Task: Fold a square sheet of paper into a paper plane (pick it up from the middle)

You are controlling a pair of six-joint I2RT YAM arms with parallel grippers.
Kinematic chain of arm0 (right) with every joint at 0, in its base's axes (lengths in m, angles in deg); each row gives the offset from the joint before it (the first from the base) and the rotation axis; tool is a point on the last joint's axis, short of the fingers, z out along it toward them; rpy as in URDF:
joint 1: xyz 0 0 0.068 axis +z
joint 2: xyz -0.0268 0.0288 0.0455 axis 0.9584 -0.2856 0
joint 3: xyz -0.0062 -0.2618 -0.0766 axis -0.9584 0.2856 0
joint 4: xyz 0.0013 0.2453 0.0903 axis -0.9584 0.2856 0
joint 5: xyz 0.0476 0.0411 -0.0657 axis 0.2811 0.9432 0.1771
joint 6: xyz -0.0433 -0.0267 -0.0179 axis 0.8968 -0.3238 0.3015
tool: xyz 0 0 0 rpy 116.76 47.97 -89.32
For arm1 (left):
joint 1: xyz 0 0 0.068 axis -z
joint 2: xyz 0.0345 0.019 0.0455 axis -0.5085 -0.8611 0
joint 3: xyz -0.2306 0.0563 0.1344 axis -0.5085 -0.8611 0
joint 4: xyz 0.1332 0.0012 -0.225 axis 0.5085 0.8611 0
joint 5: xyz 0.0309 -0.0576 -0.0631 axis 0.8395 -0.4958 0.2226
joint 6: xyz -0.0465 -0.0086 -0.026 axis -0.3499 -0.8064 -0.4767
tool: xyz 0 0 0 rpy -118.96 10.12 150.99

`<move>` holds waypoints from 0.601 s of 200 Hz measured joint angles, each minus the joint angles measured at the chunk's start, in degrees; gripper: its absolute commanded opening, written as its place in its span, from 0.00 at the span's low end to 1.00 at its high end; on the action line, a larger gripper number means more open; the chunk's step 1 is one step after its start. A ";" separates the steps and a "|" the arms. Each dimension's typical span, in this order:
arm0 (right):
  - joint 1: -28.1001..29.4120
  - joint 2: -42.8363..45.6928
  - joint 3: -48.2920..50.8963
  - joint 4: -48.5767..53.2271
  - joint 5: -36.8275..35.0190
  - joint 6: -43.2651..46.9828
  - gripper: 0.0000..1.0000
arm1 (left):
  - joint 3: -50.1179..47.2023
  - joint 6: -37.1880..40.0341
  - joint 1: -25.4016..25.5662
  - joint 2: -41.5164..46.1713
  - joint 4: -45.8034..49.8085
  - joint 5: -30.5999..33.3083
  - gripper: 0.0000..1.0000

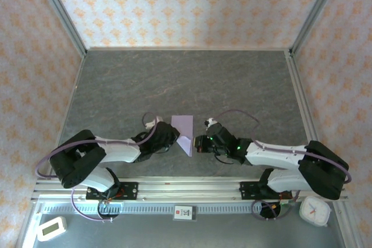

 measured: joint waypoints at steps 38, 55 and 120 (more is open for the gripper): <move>1.29 0.50 0.81 -4.00 -0.15 -2.14 0.00 | 7.34 9.60 -1.16 1.68 2.08 -0.66 0.01; 3.02 0.42 1.07 -5.31 -0.02 -2.86 0.00 | 7.69 13.64 -2.21 2.97 4.35 -1.09 0.00; 6.62 -9.46 -1.46 -8.26 0.24 -2.58 0.00 | 4.87 25.79 -5.77 12.15 14.58 -0.48 0.00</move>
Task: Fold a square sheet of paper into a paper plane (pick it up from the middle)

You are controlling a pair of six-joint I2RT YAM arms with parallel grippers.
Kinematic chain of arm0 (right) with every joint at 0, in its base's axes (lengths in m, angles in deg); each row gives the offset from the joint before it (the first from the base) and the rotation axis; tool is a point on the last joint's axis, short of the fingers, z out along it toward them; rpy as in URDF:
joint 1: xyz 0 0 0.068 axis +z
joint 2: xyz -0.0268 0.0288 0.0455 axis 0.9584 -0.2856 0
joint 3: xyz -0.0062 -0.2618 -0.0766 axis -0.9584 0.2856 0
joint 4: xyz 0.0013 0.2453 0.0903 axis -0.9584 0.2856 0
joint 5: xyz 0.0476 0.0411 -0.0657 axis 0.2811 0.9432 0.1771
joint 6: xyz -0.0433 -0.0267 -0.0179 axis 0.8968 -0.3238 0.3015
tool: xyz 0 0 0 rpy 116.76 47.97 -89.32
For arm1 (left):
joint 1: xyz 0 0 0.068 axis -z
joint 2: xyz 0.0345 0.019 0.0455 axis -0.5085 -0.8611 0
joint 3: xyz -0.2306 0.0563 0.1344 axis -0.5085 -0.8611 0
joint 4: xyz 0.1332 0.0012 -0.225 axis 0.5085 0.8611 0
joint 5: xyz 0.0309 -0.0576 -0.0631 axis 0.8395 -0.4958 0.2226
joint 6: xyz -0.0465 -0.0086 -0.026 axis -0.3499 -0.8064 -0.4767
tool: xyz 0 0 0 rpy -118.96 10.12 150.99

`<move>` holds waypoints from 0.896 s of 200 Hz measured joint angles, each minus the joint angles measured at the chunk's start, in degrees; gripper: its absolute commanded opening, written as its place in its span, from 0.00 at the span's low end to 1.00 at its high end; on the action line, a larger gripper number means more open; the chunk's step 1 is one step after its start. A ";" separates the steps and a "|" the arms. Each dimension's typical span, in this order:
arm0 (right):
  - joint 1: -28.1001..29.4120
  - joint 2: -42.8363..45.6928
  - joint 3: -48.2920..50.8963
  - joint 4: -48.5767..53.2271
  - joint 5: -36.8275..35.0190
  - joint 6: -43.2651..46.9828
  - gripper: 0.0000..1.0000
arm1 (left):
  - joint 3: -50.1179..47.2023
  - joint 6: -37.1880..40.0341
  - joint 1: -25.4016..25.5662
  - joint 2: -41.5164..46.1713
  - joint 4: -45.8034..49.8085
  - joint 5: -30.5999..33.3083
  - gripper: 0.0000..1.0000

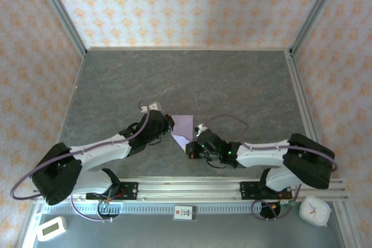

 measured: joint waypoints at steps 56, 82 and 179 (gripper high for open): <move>-5.03 -6.67 -5.46 0.15 0.46 5.92 0.00 | -0.07 5.92 -0.13 0.55 0.90 -2.69 0.00; -7.58 -9.66 -6.21 1.16 1.66 9.62 0.00 | -0.87 6.47 -0.13 -0.90 0.33 -5.11 0.00; -14.29 -13.49 -14.03 9.66 5.49 27.36 0.00 | 0.94 10.34 -0.11 -8.98 -2.08 -13.31 0.00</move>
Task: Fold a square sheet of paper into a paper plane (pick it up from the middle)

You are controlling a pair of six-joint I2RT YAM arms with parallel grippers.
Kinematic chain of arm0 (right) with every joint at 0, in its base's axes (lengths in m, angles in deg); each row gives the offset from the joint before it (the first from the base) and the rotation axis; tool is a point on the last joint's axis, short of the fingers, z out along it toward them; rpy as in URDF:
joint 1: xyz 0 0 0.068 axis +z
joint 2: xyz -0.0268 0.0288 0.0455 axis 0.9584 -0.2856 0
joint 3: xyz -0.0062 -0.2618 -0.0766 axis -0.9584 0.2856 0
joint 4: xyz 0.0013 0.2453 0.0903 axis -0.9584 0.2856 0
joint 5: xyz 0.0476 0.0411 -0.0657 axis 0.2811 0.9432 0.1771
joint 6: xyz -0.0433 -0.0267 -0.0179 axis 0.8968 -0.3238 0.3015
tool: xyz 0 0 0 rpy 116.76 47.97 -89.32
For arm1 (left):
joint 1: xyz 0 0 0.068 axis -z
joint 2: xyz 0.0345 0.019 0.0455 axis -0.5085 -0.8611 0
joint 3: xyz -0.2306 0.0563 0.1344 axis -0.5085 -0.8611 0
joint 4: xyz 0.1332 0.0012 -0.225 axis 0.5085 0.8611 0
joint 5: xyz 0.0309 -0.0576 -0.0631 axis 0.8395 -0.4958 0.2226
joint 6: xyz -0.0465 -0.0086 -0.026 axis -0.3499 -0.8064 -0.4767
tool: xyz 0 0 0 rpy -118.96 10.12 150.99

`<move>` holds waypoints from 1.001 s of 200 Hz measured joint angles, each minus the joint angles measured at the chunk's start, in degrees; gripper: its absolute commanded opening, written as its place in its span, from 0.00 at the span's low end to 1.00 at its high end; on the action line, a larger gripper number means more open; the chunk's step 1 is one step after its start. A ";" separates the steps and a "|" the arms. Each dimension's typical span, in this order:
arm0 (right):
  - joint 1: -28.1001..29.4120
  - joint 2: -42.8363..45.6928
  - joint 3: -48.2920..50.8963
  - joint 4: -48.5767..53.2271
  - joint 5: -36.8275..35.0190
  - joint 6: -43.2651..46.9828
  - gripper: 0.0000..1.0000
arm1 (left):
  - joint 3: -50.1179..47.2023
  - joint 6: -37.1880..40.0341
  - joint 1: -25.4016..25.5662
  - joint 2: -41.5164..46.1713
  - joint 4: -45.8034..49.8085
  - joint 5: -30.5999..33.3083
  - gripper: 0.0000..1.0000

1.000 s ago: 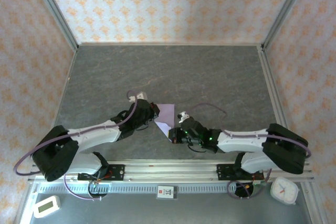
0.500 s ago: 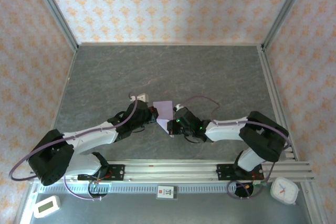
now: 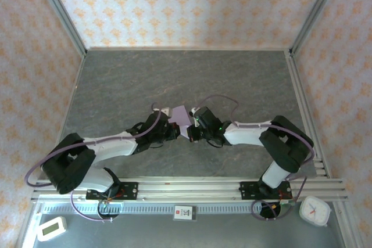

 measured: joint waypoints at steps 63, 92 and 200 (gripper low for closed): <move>-0.09 9.97 3.45 1.27 -1.01 -4.59 0.00 | 6.64 2.56 -0.02 -6.80 -1.66 -1.68 0.00; 0.26 16.81 9.49 -2.80 -2.54 -12.46 0.00 | 6.80 3.15 -0.52 -8.22 -2.14 -2.29 0.00; 6.43 12.46 16.90 -18.40 -6.58 -29.57 0.00 | 0.50 3.02 -3.02 -2.29 -6.54 -2.45 0.00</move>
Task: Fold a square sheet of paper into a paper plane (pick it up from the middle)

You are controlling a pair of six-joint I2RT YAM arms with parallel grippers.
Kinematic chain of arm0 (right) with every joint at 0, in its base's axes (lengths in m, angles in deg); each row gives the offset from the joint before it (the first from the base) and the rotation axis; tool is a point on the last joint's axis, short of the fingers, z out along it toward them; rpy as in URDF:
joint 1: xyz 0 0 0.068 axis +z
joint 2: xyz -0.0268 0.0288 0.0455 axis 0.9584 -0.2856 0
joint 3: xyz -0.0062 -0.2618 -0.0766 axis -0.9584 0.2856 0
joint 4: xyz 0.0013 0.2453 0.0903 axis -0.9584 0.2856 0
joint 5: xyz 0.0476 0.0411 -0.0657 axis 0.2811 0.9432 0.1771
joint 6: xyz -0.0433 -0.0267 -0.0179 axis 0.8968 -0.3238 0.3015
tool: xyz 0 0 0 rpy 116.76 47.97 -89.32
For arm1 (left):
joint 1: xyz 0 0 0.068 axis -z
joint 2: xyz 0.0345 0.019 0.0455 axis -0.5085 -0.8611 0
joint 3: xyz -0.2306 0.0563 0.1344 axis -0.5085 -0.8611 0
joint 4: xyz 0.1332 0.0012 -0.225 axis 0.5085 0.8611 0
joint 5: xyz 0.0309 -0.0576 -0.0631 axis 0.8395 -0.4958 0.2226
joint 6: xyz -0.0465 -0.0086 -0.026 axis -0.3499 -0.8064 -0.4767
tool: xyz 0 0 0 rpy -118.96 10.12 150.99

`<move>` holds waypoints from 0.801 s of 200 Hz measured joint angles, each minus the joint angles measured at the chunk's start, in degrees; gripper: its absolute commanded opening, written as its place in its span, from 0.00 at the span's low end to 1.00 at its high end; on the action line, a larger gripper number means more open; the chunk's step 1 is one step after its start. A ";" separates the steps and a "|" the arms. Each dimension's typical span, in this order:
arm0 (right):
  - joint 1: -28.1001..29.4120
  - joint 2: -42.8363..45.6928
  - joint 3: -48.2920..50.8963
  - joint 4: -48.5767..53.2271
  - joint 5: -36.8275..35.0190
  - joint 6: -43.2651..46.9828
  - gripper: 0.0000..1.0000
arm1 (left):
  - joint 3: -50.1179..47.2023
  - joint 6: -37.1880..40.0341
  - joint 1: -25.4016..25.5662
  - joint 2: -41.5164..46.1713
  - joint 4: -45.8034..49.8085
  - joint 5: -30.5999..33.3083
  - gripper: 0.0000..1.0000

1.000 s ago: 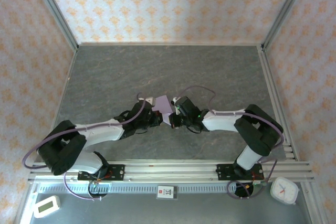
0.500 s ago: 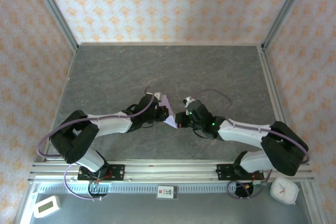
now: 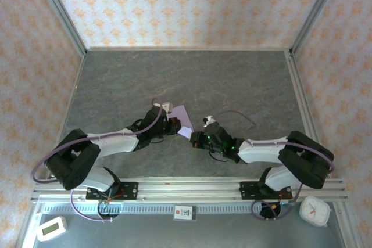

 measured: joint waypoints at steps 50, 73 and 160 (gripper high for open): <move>0.00 -4.92 -2.84 -2.56 -0.63 -1.36 0.00 | 0.00 0.02 0.00 -5.11 -2.45 -2.80 0.00; 0.00 -7.41 -4.72 -3.45 -0.55 -1.40 0.00 | 0.02 0.02 -0.04 -7.17 -2.86 -2.75 0.00; -0.48 -17.09 -9.46 -5.29 -0.55 -1.38 0.00 | 0.00 -1.70 -1.92 -12.11 -5.97 -1.14 0.00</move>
